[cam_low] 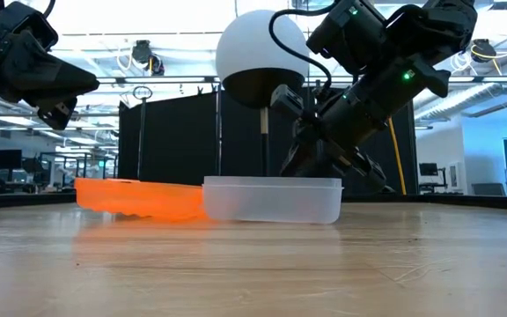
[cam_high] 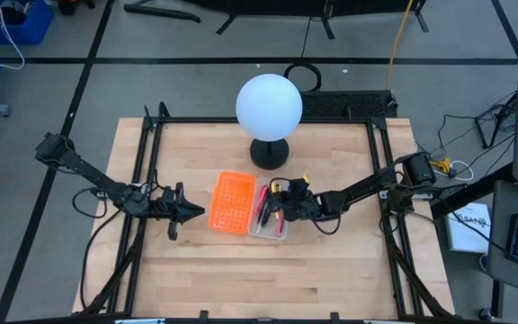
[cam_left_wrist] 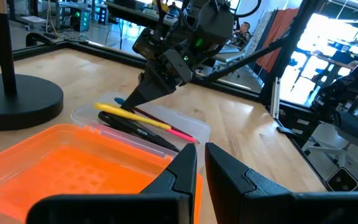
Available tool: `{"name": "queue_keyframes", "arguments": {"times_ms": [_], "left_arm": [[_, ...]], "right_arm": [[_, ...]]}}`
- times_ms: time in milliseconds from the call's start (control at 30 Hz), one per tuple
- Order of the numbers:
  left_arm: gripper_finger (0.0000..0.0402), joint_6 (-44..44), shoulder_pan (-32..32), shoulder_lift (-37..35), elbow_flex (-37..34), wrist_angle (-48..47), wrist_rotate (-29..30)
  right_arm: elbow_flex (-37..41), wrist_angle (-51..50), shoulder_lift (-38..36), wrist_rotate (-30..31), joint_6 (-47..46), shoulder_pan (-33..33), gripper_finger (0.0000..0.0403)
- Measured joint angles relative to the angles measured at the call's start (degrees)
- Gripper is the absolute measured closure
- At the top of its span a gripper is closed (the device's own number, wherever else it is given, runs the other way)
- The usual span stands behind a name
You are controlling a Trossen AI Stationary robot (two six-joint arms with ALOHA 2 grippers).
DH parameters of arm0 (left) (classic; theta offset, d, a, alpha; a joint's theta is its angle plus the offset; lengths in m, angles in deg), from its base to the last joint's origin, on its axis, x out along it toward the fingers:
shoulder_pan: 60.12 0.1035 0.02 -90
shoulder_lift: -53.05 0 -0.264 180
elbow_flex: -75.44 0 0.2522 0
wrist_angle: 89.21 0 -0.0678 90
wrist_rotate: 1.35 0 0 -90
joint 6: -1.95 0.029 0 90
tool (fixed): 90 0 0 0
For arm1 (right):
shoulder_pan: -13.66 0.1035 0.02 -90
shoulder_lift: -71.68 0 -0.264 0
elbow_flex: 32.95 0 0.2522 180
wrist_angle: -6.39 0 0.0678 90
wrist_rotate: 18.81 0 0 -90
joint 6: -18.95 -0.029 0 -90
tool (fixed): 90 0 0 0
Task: Pick & place school supplies into a supply box
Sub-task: Put the yellow pen into the supply box, then return to Home Position
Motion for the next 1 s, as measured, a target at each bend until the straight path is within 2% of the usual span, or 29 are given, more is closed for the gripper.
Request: {"name": "queue_keyframes", "arguments": {"times_ms": [167, 333, 467, 567, 667, 800, 900, 1000], "left_arm": [[0.0362, 0.0, 0.0, 0.0, 0.0, 0.0, 0.0], [0.0362, -0.5, 0.0, 0.0, 0.0, -0.1, -0.1], [0.0362, -0.2, 0.0, 0.0, 0.0, -0.4, 0.0], [0.0362, 0.4, 0.0, 0.0, 0.0, 1.2, 0.8], [0.0362, 2.3, 0.0, 0.0, 0.0, 2.6, 0.4], [0.0362, 12.6, -1.8, 0.0, 0.0, 6.6, -6.2], [0.0370, 18.5, -3.7, -0.1, 0.0, 13.0, -4.4], [0.0394, 21.1, -4.9, -0.1, 0.0, 14.0, -3.3]], "right_arm": [[0.0, 0.1, -0.1, -0.2, 1.6, 0.0, 0.0298], [0.0, 2.7, -2.2, -0.2, 11.5, 0.1, 0.0278], [0.0, 7.0, -5.9, -1.1, 28.7, 0.9, 0.0271], [0.0, 8.7, -9.8, -7.0, 46.0, 1.7, 0.0273], [0.4, 8.1, -14.5, -12.3, 57.8, 2.4, 0.0289], [5.2, 8.1, -22.9, -13.4, 65.1, 2.5, 0.0337], [12.9, 11.8, -31.2, -16.9, 68.2, 0.8, 0.0387], [20.8, 15.1, -40.1, -19.7, 68.7, -0.4, 0.0396]]}}
